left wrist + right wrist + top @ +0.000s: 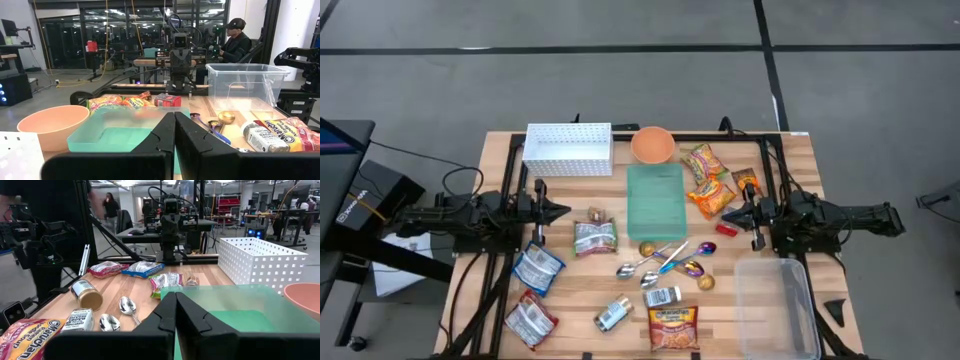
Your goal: Pick & Place Food Item
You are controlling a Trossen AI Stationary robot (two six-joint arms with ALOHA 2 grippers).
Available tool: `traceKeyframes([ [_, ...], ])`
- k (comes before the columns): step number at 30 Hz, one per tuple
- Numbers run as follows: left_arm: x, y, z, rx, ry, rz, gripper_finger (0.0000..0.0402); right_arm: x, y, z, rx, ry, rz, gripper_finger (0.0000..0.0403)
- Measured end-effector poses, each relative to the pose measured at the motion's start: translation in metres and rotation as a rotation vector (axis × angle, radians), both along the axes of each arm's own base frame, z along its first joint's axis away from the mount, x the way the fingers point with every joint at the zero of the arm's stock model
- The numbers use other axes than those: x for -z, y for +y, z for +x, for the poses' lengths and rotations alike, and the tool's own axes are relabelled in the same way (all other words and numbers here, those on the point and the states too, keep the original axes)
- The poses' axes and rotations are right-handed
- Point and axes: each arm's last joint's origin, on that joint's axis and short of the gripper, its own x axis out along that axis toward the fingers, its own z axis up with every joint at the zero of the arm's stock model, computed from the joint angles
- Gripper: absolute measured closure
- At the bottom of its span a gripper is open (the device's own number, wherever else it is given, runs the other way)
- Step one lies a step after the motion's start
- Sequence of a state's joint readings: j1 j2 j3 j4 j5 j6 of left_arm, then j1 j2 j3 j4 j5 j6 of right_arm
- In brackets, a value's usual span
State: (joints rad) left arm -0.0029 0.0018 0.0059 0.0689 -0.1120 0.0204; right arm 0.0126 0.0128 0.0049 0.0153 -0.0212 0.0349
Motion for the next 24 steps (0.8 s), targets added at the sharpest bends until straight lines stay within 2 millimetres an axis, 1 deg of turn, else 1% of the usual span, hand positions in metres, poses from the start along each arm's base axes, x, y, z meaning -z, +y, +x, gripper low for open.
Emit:
traceKeyframes([
  [20,0.0007,0.0002,0.0009,0.0,0.011,0.001,0.0401,0.0,0.0,0.0,0.0,0.0,0.0,0.0403],
  [22,-0.0024,0.0004,0.0007,-0.009,-0.017,0.032,0.0401,0.0,0.0,0.0,0.0,0.0,0.0,0.0403],
  [23,-0.0043,0.0002,0.0009,-0.002,-0.038,0.025,0.0401,0.0,0.0,0.0,0.0,0.0,0.0,0.0403],
  [24,-0.0059,-0.0007,0.001,0.026,-0.061,-0.036,0.0401,0.0001,0.0,0.0,0.0,0.0,0.0,0.0403],
])
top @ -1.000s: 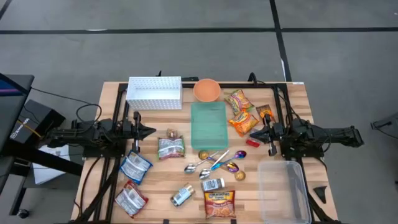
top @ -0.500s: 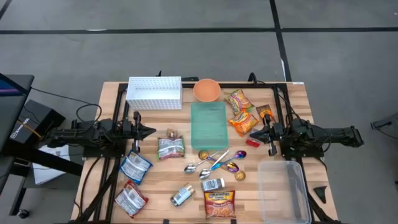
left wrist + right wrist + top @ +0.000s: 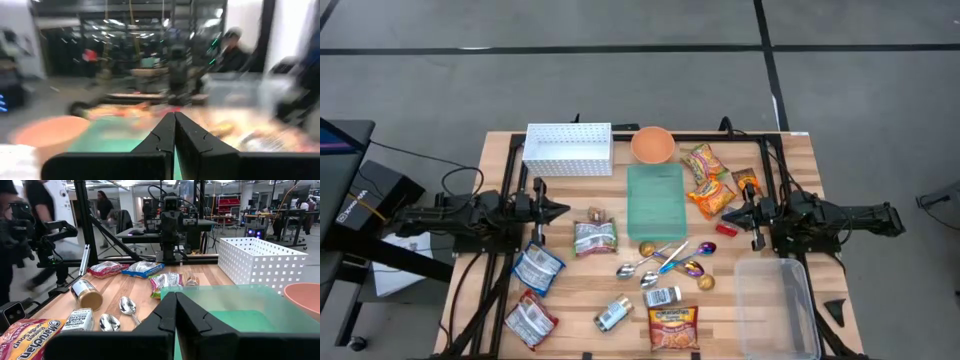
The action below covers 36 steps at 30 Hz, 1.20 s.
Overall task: Pick & Place Food Item
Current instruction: Put the left green noodles pack into the white bin
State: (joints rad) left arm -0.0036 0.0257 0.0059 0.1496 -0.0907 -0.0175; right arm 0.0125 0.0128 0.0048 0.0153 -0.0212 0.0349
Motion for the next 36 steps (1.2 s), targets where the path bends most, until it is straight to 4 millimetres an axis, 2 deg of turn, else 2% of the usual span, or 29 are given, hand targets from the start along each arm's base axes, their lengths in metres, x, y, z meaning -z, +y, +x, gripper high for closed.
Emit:
traceKeyframes([
  [3,-0.011,0.0,-0.001,0.032,-0.136,-0.265,0.0401,0.0,0.0,0.0,0.0,0.0,0.0,0.0403],
  [8,-0.028,0.005,-0.004,0.084,-0.431,-0.899,0.0402,0.0,0.0,0.0,0.0,0.0,0.0,0.0403],
  [10,-0.03,0.006,-0.004,0.125,-0.486,-1.057,0.0402,0.0,0.0,0.0,0.0,0.0,0.0,0.0403],
  [12,-0.031,0.006,-0.003,0.142,-0.502,-1.105,0.0402,0.0,0.0,0.0,0.0,0.0,0.0,0.0403],
  [19,-0.031,0.007,0.002,0.076,-0.501,-1.024,0.0402,0.0,0.0,0.0,0.0,0.0,0.0,0.0403],
  [23,-0.043,0.008,0.0,0.07,-0.655,-0.977,0.0402,-0.001,0.0,0.0,0.0,-0.01,-0.011,0.0403],
  [25,-0.054,0.009,-0.004,0.081,-0.755,-0.908,0.0401,-0.01,0.0,-0.001,-0.002,-0.1,0.044,0.0403],
  [29,-0.096,0.007,-0.005,0.097,-0.899,-0.741,0.0401,-0.038,-0.002,-0.008,0.003,-0.398,0.306,0.0403],
  [32,-0.133,0.006,0.004,0.052,-0.912,-0.615,0.0401,-0.057,-0.006,-0.019,0.031,-0.636,0.402,0.0403],
  [36,-0.188,0.004,0.02,-0.019,-0.942,-0.352,0.0391,-0.082,-0.007,-0.038,-0.058,-0.897,0.536,0.0403],
])
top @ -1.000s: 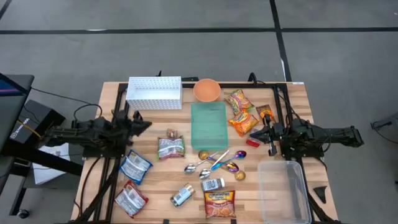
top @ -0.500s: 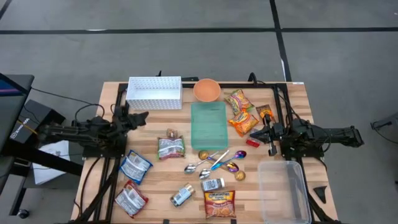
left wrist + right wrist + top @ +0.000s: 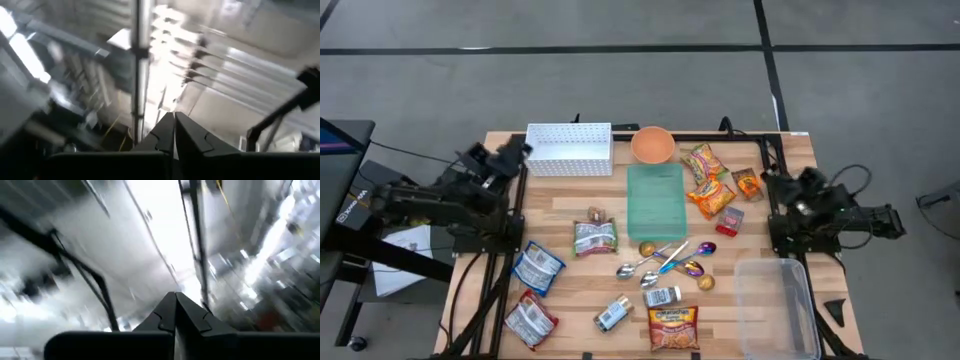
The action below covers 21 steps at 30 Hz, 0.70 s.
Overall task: Pick & Place Food Item
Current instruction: Put the left green noodles pack into the white bin
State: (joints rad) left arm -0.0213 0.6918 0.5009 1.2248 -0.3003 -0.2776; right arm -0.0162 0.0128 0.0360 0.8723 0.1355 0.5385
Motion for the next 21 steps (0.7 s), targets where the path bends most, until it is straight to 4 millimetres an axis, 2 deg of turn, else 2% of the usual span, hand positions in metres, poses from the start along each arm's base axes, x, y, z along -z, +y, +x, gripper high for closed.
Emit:
traceKeyframes([
  [3,-0.042,-0.003,0.009,-0.091,0.025,0.179,0.0366,-0.021,0.0,-0.016,0.012,-0.153,0.018,0.0403],
  [6,-0.077,-0.005,0.014,-0.098,0.155,0.255,0.0325,-0.043,0.0,-0.028,0.011,-0.219,0.015,0.0401],
  [8,-0.097,-0.005,0.013,-0.119,0.311,0.275,0.0292,-0.059,0.001,-0.035,-0.004,-0.203,-0.008,0.0392],
  [11,-0.12,-0.003,0.006,-0.175,0.537,0.291,0.0237,-0.088,0.002,-0.043,-0.011,-0.08,-0.033,0.0361],
  [16,-0.144,-0.001,-0.009,-0.234,0.759,0.329,0.015,-0.145,0.002,-0.044,0.032,0.1,-0.093,0.0281],
  [21,-0.143,0.0,-0.02,-0.163,0.949,0.285,0.0111,-0.201,0.002,-0.032,0.063,0.281,-0.152,0.0193],
])
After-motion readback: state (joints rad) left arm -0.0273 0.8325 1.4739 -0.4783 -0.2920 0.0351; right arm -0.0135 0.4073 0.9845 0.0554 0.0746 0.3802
